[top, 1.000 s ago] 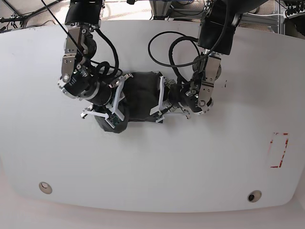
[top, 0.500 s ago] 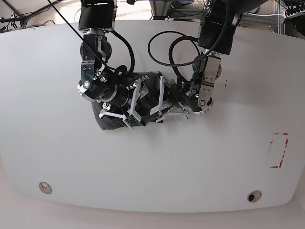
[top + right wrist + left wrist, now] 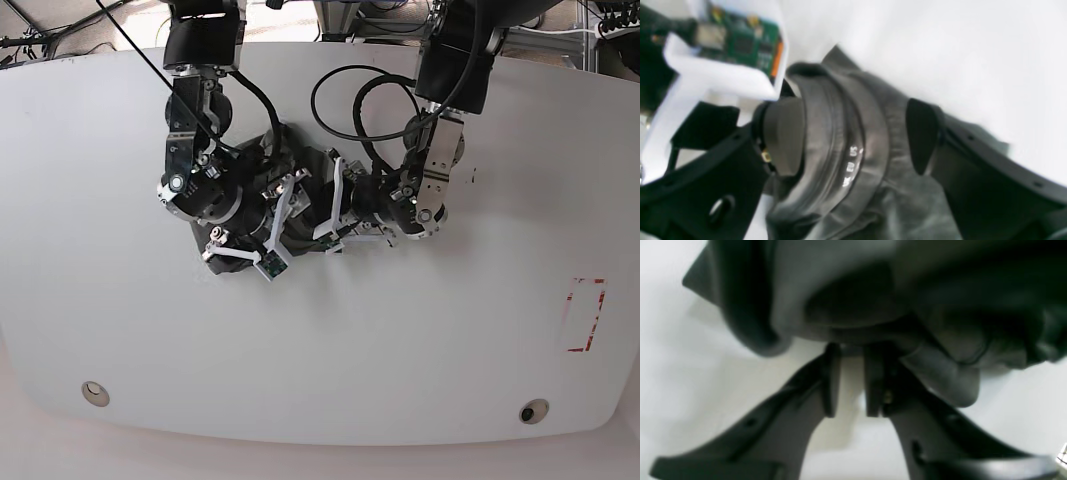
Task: Fold the T-shirt properly
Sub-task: 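Grasp both shirt ends and fold them toward each other with both grippers, then press the bundled shirt with the right gripper while the left gripper withdraws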
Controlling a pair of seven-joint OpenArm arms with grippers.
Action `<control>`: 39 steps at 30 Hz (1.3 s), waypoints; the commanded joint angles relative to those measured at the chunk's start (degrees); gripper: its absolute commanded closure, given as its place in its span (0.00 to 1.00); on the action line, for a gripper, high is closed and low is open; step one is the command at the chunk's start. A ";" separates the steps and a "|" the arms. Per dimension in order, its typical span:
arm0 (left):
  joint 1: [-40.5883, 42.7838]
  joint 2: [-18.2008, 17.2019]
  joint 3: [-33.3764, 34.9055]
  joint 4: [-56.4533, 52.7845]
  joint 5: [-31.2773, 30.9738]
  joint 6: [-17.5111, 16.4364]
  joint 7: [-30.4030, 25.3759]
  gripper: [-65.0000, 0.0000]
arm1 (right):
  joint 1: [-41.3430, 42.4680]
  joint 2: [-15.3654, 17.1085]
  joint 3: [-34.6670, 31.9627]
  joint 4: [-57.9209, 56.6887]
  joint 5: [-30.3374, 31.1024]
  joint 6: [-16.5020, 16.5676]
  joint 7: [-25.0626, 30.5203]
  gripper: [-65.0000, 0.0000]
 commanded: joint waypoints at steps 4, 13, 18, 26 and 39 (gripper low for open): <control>-1.27 -0.07 -4.50 -0.57 -5.34 0.07 3.94 0.62 | 1.40 0.49 2.37 5.54 0.93 -0.14 1.50 0.31; -4.17 -0.51 -13.65 -0.57 -23.45 0.07 4.29 0.51 | 1.31 0.22 13.98 6.24 7.53 -0.14 1.59 0.31; -5.22 -2.71 -18.57 0.14 -31.45 0.07 6.76 0.51 | 1.14 0.92 15.65 6.06 8.93 -0.14 1.41 0.31; -6.72 -9.65 -27.98 3.92 -41.83 0.07 10.62 0.52 | 0.43 0.92 13.18 5.89 8.93 -0.14 1.41 0.31; -6.01 -25.74 -34.04 4.27 -46.49 0.07 10.62 0.53 | 2.37 0.84 -2.20 -0.79 -1.71 -0.14 1.67 0.31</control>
